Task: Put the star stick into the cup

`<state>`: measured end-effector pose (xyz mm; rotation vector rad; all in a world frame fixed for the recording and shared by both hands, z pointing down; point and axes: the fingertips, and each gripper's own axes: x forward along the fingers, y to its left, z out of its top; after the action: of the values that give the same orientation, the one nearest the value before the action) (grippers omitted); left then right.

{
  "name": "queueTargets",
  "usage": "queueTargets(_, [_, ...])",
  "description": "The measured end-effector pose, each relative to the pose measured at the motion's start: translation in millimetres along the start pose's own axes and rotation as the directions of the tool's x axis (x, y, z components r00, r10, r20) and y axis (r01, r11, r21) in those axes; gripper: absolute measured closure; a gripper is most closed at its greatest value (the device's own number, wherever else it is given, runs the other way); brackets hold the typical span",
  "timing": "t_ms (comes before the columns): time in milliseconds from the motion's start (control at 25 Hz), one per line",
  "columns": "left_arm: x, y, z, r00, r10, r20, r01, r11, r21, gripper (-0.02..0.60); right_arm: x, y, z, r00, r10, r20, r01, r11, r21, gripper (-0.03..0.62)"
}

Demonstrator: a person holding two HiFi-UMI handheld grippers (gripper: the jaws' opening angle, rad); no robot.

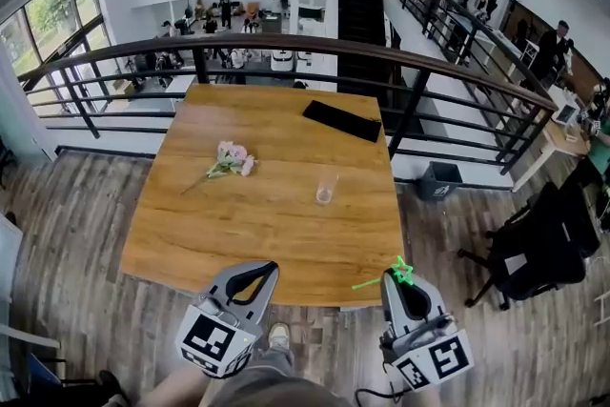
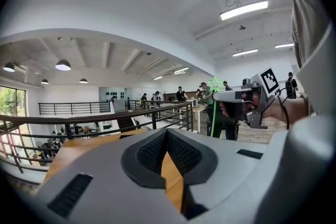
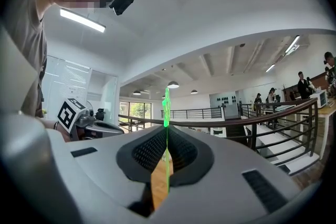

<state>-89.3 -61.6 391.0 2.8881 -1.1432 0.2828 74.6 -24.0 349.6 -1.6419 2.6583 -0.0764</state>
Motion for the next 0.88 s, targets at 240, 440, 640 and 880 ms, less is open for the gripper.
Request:
queueTargets(240, [44,51,19,1.0,-0.023,0.016,0.023,1.0,-0.007,0.566,65,-22,11,1.0,-0.019,0.017,0.019,1.0,0.005,0.562])
queueTargets(440, [62,76,24,1.0,-0.017,0.016,0.017,1.0,0.001,0.566,89,-33,14,1.0,-0.023,0.014,0.023,1.0,0.014,0.562])
queueTargets(640, [75,77,21,1.0,-0.014,0.005,0.014,1.0,-0.001,0.566,99,-45,14,1.0,-0.019,0.015,0.018,1.0,0.023,0.562])
queueTargets(880, [93,77,27,0.999,0.044,0.009,-0.044,0.999,-0.012,0.566,106,-58,8,0.999,0.047,-0.023,-0.046,0.998,0.032,0.562])
